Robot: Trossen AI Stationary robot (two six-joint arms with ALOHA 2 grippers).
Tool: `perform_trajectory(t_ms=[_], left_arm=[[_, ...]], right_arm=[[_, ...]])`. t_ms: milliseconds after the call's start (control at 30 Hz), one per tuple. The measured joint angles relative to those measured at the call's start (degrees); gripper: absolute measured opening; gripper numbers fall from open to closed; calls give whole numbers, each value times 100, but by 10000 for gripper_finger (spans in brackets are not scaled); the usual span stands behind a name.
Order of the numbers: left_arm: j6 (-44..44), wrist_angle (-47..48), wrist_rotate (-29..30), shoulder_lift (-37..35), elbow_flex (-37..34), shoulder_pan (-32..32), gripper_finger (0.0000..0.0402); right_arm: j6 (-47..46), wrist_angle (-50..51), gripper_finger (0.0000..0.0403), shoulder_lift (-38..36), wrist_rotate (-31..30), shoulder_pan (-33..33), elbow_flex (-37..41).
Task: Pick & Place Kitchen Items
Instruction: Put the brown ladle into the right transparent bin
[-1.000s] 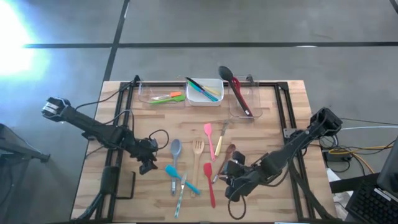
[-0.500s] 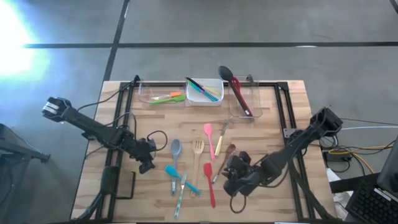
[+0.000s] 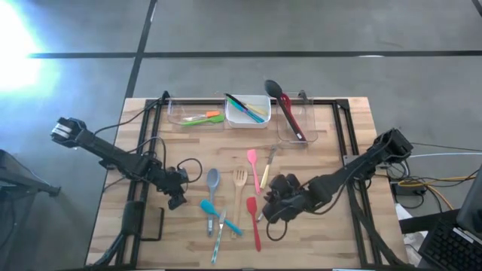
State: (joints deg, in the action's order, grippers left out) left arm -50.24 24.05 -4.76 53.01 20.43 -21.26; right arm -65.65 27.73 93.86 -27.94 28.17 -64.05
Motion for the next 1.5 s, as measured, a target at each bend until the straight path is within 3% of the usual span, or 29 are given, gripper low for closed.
perform_trajectory(t_ms=[400, 833, 933, 1167, 1300, 1500], left_arm=[[56, 0, -20, 0, 0, 0, 236], [74, 0, 31, 0, 0, 0, 236], [50, 0, 24, 0, 0, 0, 236], [124, -1, 21, 0, 0, 0, 236], [272, -7, 516, 0, 0, 0, 236], [591, -22, 1016, 0, 25, 2, 236]], right_arm=[[0, 72, 75, 0, -10, -126, -22], [908, -90, 86, 0, -21, -717, -65], [865, 135, 90, 0, 279, -727, -154], [-934, 494, 91, 0, 644, -258, -195], [-2200, 819, 91, 122, 284, -18, -193], [-3052, 973, 99, 474, 295, -42, -186]])
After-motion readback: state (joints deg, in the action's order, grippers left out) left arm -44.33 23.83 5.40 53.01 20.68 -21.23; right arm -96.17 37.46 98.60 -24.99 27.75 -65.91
